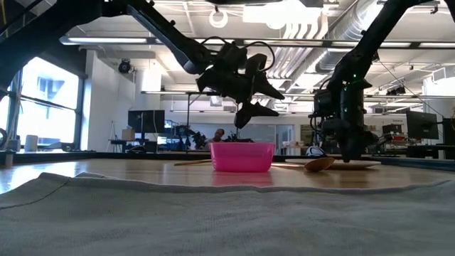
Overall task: Set table place
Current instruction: Move the white plate to the middle
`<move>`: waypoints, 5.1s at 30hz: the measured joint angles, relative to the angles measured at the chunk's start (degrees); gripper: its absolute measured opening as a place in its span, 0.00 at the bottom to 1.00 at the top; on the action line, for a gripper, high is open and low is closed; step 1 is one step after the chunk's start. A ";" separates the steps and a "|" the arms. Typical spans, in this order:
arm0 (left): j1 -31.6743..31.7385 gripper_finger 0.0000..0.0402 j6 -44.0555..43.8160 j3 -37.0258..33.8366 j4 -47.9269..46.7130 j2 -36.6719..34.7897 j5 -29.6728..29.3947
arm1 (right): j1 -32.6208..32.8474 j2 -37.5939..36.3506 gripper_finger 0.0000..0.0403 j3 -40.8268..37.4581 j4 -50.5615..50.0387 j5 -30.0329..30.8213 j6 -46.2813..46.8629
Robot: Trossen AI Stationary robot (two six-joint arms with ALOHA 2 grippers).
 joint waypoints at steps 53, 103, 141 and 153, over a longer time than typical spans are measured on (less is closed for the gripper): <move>0.07 0.52 -4.43 5.69 -18.59 6.71 -19.01 | 1.56 -0.60 0.00 5.09 3.73 -5.22 0.79; 2.34 0.51 8.74 25.90 -38.84 13.51 -27.13 | 4.67 -0.73 0.00 5.09 12.62 -13.36 3.38; 4.11 0.01 4.88 30.19 -33.89 16.58 -10.45 | 6.83 -0.74 0.00 10.27 11.50 -15.62 3.45; 3.67 0.00 11.46 42.40 -47.40 16.46 -16.24 | 8.39 -0.73 0.00 29.06 -4.92 -9.46 -1.32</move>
